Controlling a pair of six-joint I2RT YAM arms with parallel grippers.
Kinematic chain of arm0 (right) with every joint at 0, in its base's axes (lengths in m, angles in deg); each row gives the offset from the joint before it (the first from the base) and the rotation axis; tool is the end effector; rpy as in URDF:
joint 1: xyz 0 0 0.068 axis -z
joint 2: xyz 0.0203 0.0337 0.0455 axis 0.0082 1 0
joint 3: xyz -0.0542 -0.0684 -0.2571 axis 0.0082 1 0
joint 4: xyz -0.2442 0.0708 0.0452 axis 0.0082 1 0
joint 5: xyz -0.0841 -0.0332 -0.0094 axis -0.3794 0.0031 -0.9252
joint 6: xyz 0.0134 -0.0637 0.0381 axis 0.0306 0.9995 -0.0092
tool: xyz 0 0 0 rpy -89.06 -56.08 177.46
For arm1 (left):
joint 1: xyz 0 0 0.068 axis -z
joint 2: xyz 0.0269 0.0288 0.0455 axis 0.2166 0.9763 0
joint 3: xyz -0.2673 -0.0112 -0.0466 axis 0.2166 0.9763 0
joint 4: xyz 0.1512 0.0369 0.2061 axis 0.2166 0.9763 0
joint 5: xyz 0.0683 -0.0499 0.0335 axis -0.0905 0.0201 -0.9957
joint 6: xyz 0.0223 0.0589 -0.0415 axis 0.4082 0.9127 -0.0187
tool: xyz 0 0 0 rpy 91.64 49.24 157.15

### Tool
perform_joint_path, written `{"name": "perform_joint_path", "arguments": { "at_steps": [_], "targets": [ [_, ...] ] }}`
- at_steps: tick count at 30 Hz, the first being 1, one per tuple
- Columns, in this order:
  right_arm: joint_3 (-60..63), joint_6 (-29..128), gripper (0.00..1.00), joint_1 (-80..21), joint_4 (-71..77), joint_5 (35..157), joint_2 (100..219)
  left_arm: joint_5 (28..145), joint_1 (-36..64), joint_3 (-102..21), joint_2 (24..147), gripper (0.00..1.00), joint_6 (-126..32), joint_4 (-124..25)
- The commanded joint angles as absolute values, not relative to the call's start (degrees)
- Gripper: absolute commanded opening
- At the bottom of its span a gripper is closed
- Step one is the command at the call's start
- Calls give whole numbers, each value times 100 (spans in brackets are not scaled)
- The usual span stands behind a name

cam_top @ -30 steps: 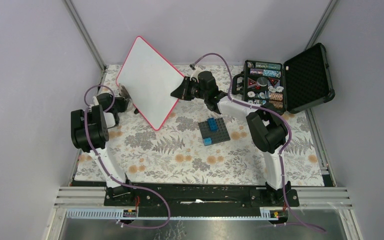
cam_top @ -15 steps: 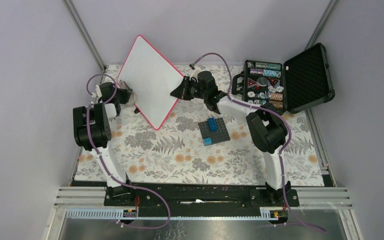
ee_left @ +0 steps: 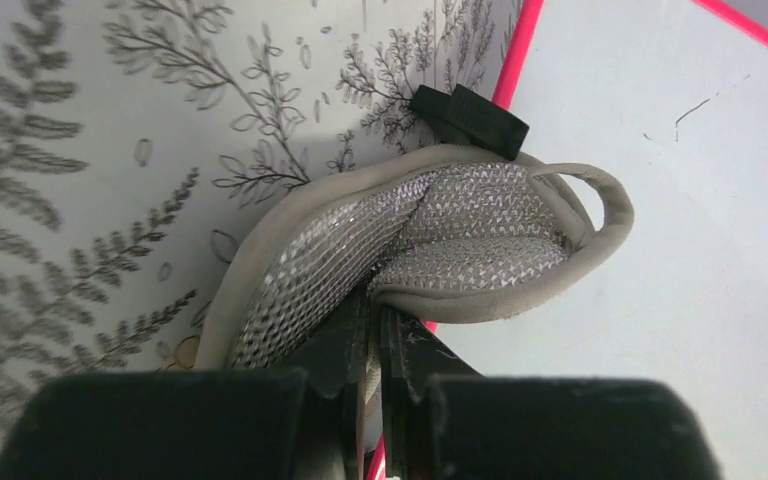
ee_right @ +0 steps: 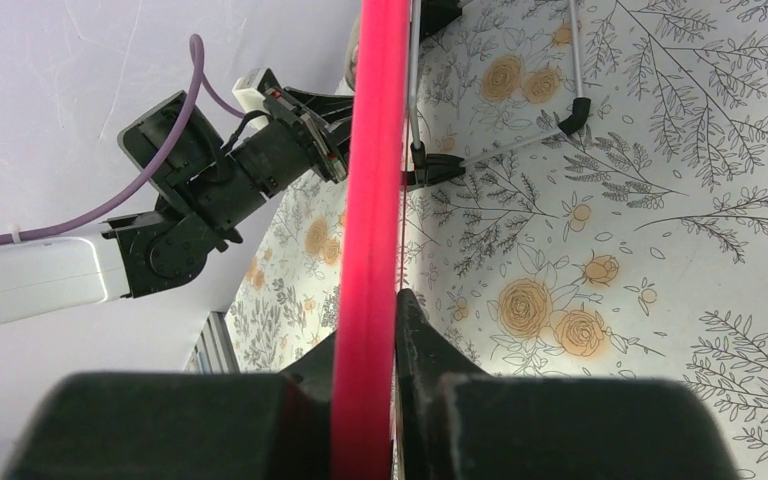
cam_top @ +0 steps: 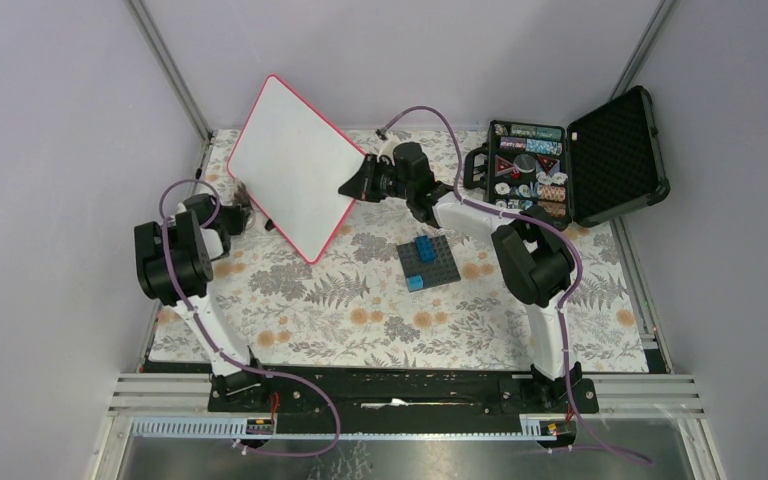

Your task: Erase the whiteboard

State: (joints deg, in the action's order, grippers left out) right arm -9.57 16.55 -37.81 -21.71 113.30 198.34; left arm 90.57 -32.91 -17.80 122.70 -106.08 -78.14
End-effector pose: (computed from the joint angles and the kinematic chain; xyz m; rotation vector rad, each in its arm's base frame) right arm 0.3948 0.3346 0.2372 -0.3128 1.8968 1.3224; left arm 0.3789 0.1265 0.0960 -1.4800 1.6389 -0.7303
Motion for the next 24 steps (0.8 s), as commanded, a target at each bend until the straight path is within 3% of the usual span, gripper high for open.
{"name": "perform_joint_path", "arguments": {
  "at_steps": [1, 8, 12, 24],
  "targets": [
    [-1285, 1546, 0, -4202, -2373, 12748, 19785, 9121, -2993, -2181, 12469, 0, -10551, -7777],
    [-1278, 1743, 0, -4201, -2168, 12648, 19704, 8529, -2789, -2157, 11292, 0, -10413, -7147],
    [-1397, 1717, 0, -4206, -2133, 12614, 19806, 8852, -2591, -2462, 11083, 0, -10409, -7031],
    [-1605, 1795, 0, -4575, -1902, 12311, 19976, 10658, -1576, -4019, 12856, 0, -11452, -8761]
  ]
}}
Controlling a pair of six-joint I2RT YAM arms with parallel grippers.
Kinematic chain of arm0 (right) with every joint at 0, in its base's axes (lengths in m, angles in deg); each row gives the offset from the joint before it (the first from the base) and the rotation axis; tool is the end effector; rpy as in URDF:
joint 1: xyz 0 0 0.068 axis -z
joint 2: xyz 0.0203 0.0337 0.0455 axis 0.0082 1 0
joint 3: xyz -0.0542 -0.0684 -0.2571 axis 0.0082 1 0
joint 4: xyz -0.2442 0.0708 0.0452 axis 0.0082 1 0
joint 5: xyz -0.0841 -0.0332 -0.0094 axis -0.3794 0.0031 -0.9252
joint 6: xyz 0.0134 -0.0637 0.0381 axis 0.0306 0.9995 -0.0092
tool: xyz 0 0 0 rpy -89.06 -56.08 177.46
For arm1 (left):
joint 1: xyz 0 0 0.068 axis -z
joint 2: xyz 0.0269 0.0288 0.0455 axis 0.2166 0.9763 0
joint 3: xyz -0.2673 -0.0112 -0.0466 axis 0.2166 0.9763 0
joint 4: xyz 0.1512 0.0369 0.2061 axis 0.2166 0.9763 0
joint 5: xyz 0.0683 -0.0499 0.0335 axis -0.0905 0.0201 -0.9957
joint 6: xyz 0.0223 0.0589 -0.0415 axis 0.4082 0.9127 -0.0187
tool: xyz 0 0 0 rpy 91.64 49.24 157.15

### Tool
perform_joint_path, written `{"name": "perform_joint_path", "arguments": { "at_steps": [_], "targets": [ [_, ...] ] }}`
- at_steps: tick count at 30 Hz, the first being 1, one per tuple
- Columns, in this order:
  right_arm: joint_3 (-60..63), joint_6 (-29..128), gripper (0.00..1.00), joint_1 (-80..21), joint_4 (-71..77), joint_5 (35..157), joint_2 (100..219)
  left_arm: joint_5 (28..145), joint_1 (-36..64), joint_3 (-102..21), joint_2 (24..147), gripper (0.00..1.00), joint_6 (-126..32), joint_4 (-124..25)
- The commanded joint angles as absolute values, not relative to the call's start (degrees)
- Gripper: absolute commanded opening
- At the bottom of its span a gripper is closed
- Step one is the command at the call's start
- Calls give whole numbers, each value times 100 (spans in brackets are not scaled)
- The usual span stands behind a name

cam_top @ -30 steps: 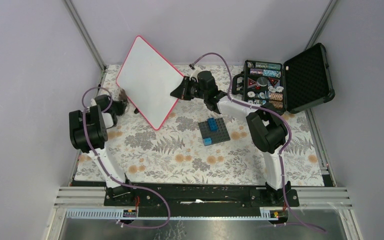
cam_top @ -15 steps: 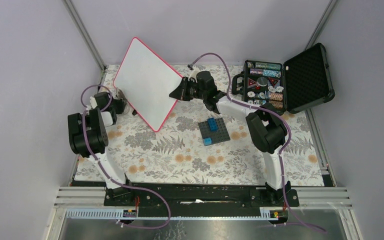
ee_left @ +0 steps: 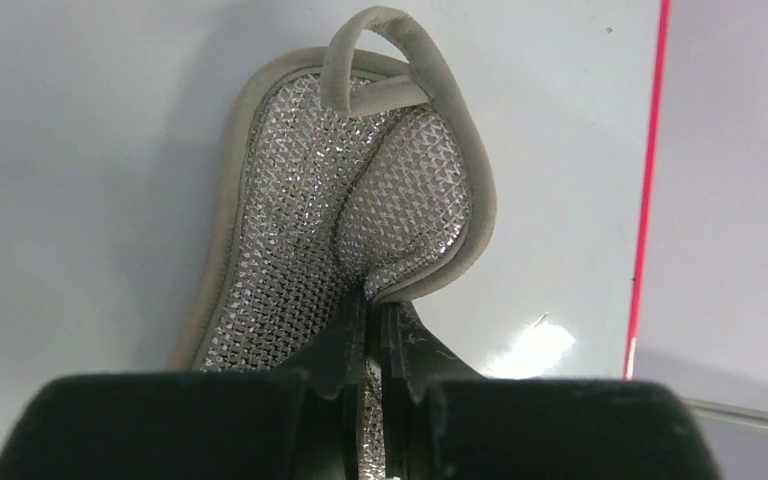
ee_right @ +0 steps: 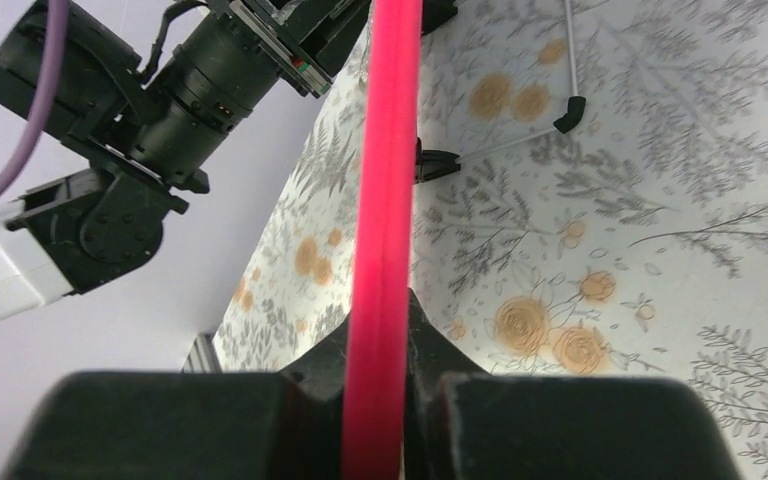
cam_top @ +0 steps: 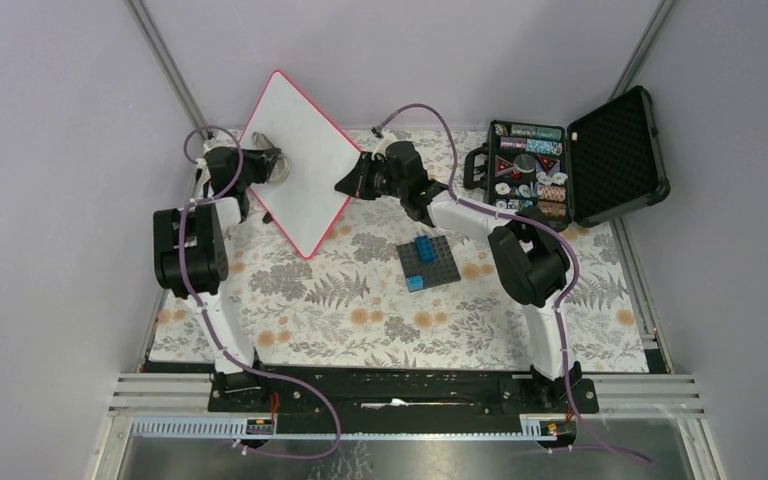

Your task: Erase the whiteboard

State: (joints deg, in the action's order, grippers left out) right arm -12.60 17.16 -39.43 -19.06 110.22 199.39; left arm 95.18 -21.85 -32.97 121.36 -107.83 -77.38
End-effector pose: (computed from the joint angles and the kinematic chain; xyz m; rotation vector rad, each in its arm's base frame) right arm 0.3933 0.3481 0.2412 -0.3033 1.9040 1.2874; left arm 0.4512 0.0555 0.1868 -1.1183 1.6272 -1.0148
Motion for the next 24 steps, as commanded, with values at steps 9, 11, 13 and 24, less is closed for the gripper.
{"name": "perform_joint_path", "arguments": {
  "at_steps": [9, 11, 13, 24],
  "targets": [
    [-1885, 2265, 0, -4643, -1357, 12210, 19901, 10822, -1001, -5717, 13220, 0, -11532, -9017],
    [-1915, 2291, 0, -4648, -1309, 12257, 19902, 10803, -967, -5929, 13259, 0, -11454, -8918],
    [-1912, 2250, 0, -4643, -1339, 12311, 19914, 10897, -910, -6036, 13343, 0, -11533, -9009],
    [-1742, 2605, 0, -4635, -1139, 12260, 19705, 11474, -823, -4773, 13203, 0, -11763, -10104]
  ]
}}
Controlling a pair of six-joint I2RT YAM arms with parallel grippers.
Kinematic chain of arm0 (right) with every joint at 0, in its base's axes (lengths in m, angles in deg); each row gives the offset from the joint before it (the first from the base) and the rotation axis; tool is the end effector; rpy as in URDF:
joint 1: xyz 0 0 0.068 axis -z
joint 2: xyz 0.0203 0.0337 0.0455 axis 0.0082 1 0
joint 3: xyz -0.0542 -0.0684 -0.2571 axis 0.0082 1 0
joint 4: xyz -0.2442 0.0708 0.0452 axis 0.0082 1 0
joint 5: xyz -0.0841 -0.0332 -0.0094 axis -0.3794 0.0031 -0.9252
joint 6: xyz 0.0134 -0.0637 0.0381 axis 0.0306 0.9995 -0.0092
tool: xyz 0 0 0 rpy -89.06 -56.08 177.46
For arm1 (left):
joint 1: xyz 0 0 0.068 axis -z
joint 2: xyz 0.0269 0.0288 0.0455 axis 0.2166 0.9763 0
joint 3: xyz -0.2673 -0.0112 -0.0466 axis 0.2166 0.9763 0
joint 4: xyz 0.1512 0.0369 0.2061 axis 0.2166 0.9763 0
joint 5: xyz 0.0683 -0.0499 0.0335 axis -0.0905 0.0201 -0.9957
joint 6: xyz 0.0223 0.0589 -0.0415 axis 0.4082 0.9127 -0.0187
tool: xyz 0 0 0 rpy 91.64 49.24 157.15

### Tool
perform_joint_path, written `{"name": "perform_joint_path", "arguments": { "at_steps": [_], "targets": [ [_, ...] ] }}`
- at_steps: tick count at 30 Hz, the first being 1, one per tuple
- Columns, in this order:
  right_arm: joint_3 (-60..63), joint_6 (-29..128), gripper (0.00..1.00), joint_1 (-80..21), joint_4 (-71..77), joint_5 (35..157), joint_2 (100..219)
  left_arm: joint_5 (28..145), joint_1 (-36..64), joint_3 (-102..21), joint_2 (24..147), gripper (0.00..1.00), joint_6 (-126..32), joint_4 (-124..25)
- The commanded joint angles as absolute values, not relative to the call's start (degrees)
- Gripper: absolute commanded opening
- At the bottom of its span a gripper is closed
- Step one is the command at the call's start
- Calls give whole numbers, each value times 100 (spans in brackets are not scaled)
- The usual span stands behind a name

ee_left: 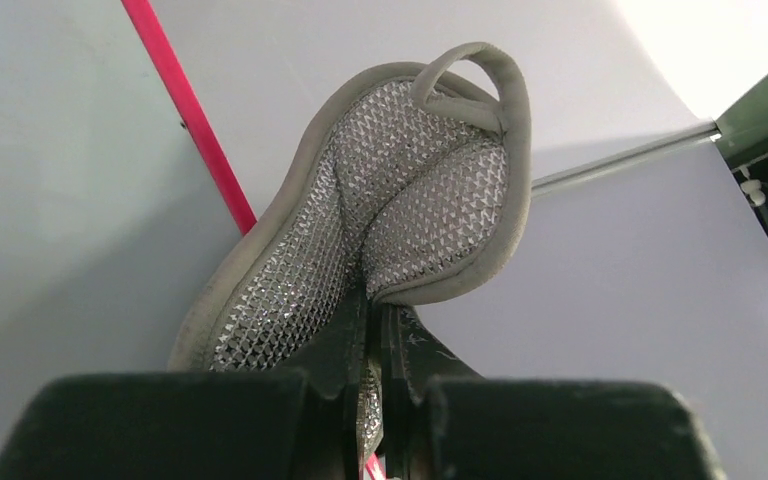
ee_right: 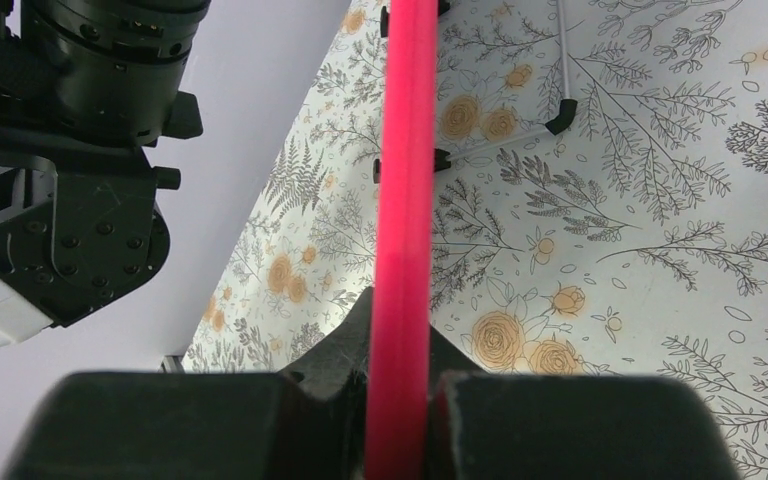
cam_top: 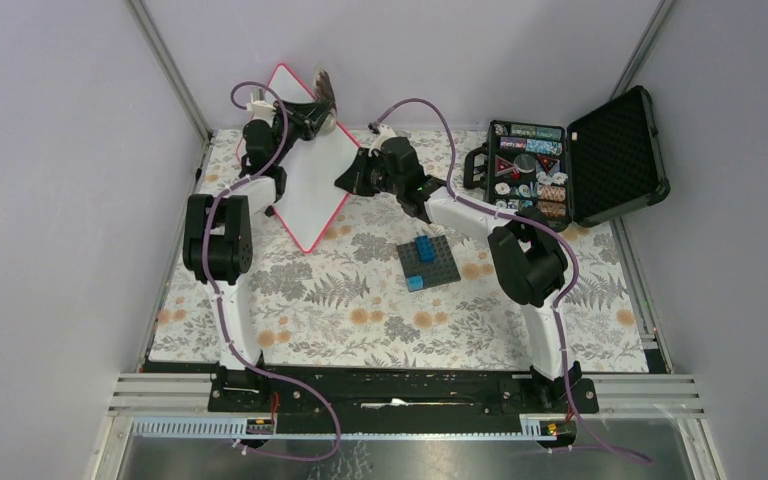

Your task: Erase the whiteboard

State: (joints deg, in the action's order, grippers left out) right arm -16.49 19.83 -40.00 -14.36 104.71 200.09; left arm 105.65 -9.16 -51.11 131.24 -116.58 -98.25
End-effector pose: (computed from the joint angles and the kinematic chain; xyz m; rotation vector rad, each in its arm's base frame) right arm 0.3995 0.3525 0.2490 -0.2739 1.9093 1.1760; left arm 0.5072 -0.0589 0.2654 -0.5817 1.4445 -1.5213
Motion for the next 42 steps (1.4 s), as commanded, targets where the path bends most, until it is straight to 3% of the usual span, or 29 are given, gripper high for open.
{"name": "perform_joint_path", "arguments": {
  "at_steps": [1, 4, 6, 13, 21, 28, 42],
  "targets": [
    [-1777, 2639, 0, -4635, -1086, 12265, 19709, 11709, -813, -4724, 13236, 0, -11849, -10389],
    [-1751, 2675, 0, -4636, -1237, 12392, 19686, 12130, -858, -4358, 13124, 0, -11943, -11089],
    [-1639, 2538, 0, -4643, -1517, 12395, 19655, 12128, -964, -4059, 12836, 0, -11614, -10804],
    [-1607, 2113, 0, -4643, -1991, 11807, 19774, 11028, -1523, -4847, 11621, 0, -9084, -6018],
    [-2121, 1534, 0, -4613, -2126, 11377, 20012, 10748, -2233, -4719, 10684, 0, -8841, -4441],
    [-2733, 1394, 0, -4556, -1982, 11121, 20327, 10177, -2285, -4548, 9734, 0, -8019, -3695],
    [-2330, 1494, 0, -4518, -3132, 9914, 20191, 10217, -2301, -4788, 9066, 0, -8018, -3563]
  ]
}}
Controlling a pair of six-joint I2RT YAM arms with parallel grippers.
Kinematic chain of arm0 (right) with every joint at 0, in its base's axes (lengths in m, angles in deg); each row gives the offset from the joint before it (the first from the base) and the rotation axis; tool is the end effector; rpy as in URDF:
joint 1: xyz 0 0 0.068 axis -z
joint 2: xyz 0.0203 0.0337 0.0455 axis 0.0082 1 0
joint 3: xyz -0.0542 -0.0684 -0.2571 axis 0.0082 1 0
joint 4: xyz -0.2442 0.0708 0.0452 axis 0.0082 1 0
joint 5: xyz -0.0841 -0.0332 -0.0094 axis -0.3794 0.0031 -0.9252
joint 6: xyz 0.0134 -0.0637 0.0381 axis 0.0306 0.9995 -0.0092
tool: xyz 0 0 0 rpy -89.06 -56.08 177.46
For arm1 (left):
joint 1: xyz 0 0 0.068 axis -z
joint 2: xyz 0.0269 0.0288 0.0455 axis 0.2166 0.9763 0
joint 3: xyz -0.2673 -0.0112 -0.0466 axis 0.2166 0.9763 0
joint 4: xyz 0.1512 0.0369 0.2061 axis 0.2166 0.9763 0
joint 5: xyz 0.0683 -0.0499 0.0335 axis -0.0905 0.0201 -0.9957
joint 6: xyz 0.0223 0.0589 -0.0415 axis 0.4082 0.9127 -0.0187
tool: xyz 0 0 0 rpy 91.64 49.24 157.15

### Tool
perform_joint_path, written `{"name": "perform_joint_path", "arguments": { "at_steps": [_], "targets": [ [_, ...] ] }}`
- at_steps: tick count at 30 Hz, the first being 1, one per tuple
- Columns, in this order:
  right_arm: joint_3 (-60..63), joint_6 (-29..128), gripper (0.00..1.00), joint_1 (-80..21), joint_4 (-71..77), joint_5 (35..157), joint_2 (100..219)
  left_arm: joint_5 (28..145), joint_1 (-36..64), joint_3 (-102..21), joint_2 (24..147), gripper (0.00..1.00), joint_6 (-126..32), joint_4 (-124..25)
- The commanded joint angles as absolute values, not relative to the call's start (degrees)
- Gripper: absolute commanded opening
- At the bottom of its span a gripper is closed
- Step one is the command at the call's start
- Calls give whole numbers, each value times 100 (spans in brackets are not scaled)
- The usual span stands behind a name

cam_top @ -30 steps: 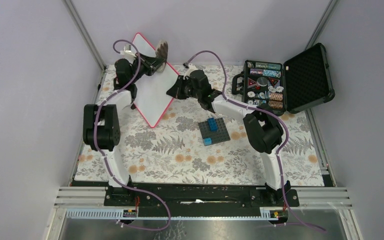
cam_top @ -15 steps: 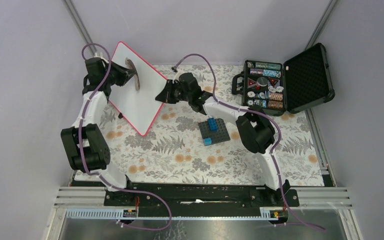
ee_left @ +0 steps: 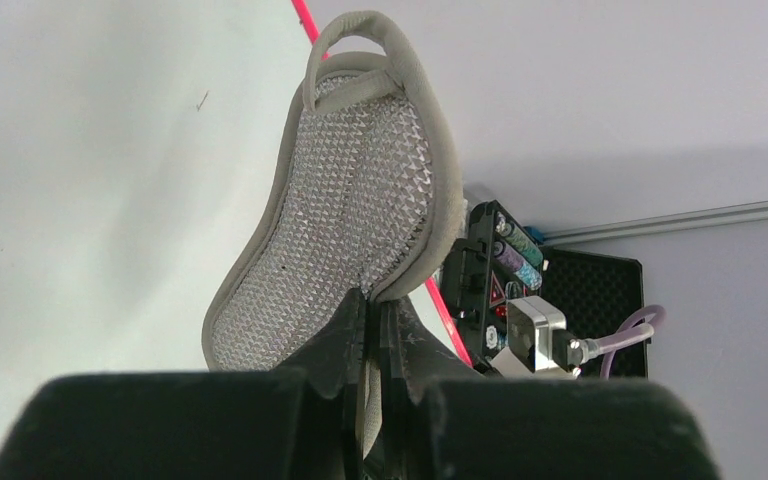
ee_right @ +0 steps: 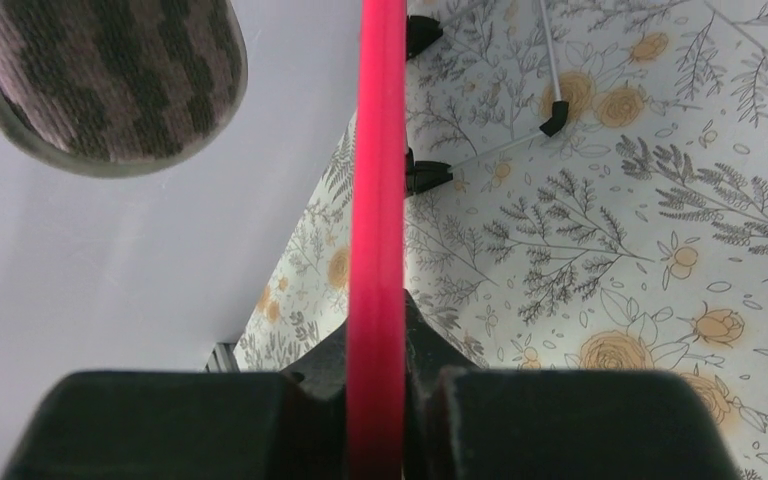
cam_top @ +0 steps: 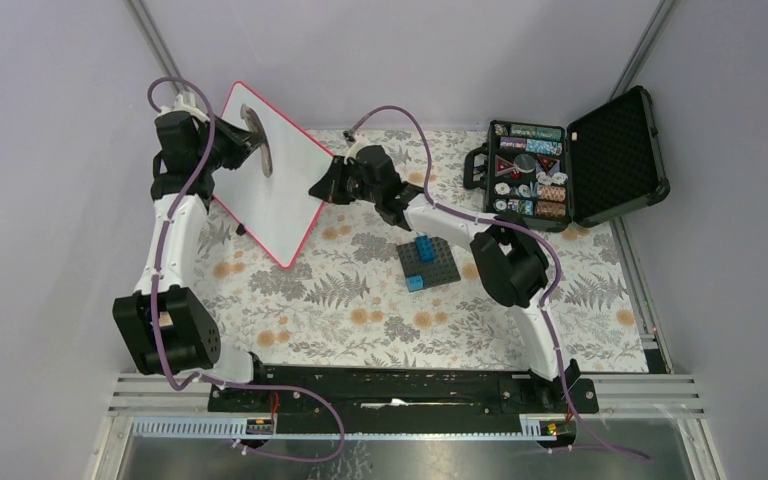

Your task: Erase the whiteboard

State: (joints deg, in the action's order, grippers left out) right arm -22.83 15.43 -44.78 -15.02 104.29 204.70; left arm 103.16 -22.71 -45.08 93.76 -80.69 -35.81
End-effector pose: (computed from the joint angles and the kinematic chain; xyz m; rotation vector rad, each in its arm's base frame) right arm 0.3836 0.3985 0.2500 -0.2821 1.8972 1.2906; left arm 0.3617 0.0379 0.3647 -0.6206 1.8405 -0.8192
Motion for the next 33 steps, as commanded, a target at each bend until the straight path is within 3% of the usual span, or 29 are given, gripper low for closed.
{"name": "perform_joint_path", "arguments": {
  "at_steps": [1, 10, 15, 26, 31, 33],
  "targets": [
    [-2268, 1411, 0, -4518, -3286, 9847, 20187, 10206, -2296, -4791, 9028, 0, -8033, -3563],
    [-1559, 1341, 0, -4648, -3669, 10047, 20140, 10079, -2288, -4806, 8878, 0, -7908, -3376],
    [-1279, 1523, 35, -4648, -3332, 10071, 19888, 10093, -2287, -4713, 8817, 0, -7959, -3443],
    [-1356, 1764, 70, -4652, -2755, 9827, 19561, 10111, -2288, -4824, 8706, 0, -7962, -3397],
    [-1349, 1795, 99, -4652, -2192, 9581, 19304, 10196, -2278, -4964, 8685, 0, -7966, -3353],
    [-1319, 1773, 100, -4652, -1893, 9492, 19190, 10291, -2220, -5017, 8693, 0, -7955, -3342]
  ]
}}
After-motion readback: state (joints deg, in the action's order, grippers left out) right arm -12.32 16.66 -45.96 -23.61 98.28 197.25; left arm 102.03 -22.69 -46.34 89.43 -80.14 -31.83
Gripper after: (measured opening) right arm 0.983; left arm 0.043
